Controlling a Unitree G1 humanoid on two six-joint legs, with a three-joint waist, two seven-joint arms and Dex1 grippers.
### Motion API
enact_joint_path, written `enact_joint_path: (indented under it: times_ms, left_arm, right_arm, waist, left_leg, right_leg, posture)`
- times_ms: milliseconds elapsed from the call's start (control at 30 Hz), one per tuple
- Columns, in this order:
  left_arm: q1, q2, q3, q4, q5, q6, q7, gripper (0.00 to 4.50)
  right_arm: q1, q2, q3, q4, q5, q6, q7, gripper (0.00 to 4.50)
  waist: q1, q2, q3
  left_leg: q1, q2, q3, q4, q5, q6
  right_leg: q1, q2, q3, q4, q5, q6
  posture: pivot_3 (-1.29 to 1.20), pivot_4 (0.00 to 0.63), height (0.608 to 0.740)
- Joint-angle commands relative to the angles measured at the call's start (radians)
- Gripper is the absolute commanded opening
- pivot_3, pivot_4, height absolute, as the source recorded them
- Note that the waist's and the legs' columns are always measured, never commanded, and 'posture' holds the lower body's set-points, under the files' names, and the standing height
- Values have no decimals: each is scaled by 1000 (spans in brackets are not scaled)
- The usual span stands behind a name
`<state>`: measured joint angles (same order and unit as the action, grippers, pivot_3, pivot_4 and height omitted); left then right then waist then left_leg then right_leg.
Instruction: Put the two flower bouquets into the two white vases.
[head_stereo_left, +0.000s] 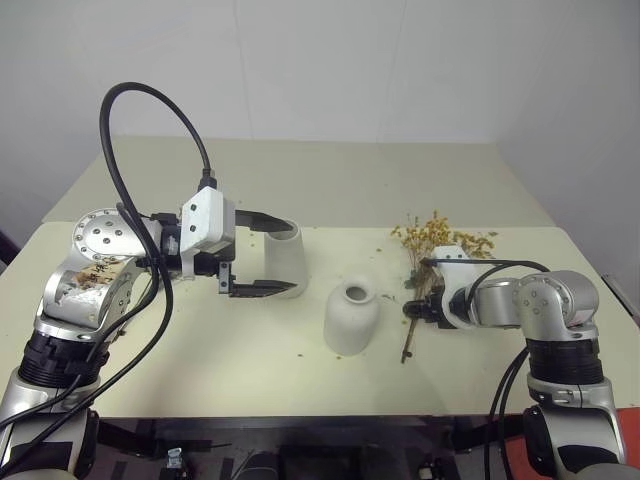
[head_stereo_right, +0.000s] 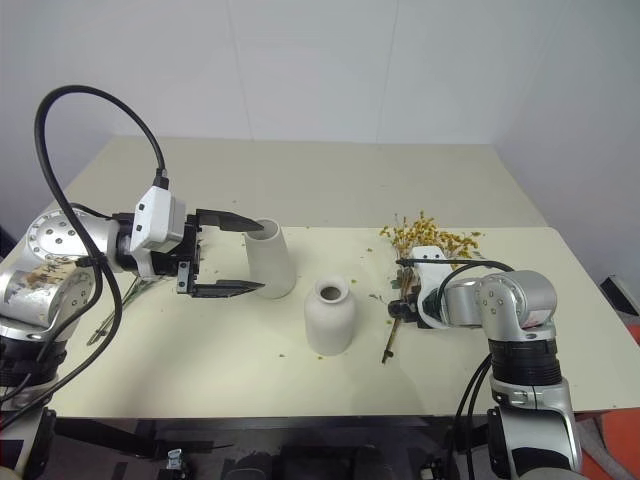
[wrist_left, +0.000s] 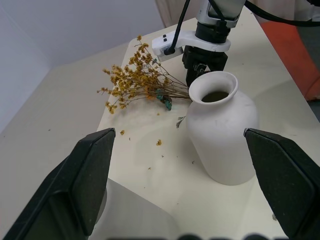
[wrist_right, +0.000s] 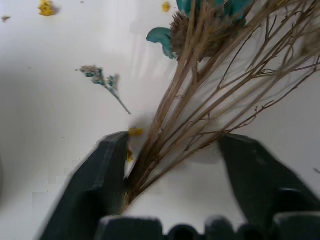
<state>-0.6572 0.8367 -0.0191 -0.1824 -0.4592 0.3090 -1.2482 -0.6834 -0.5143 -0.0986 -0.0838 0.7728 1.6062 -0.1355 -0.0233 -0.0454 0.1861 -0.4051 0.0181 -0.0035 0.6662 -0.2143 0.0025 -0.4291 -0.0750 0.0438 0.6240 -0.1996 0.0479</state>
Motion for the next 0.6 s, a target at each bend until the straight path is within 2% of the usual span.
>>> enact_joint_path:
  times_ms: [33,100,233,400,500,600]
  left_arm:
    - [-19,11,21,-5,6,-14,-3,4500]
    - [-23,7,19,0,10,-17,-3,4500]
    - [-29,4,17,11,16,-24,-5,4500]
    - [-36,12,26,15,17,-18,-6,4500]
    - [-39,17,33,24,26,-20,-3,4500]
    - [-35,27,46,28,25,-20,-3,4500]
  right_arm:
    - [-12,1,-23,1,-28,8,18,1864]
    - [-13,0,-25,0,-38,8,27,1070]
    - [-9,-9,-19,-21,-54,8,46,23]
    - [-15,-19,-76,-106,-65,8,61,23]
    - [-31,2,-135,-184,-127,-21,37,23]
    - [17,-7,-133,-317,-183,-193,63,23]
  waist:
    - [-1,0,0]
    - [-1,0,0]
    - [-2,0,0]
    - [-5,0,0]
    - [-5,0,0]
    - [-5,0,0]
  left_leg:
    - [0,0,0,0,0,0]
    - [0,0,0,0,0,0]
    - [0,0,0,0,0,0]
    - [0,0,0,0,0,0]
    - [-2,0,0,0,0,0]
    - [-3,0,0,0,0,0]
  right_leg:
    - [0,0,0,0,0,0]
    - [0,0,0,0,0,0]
    - [0,0,0,0,0,0]
    - [0,0,0,0,0,0]
    - [-2,0,0,0,0,0]
    - [-3,0,0,0,0,1]
  posture:
    - [0,150,740]
    - [0,150,740]
    - [0,150,740]
    - [0,150,740]
    - [0,150,740]
    - [0,150,740]
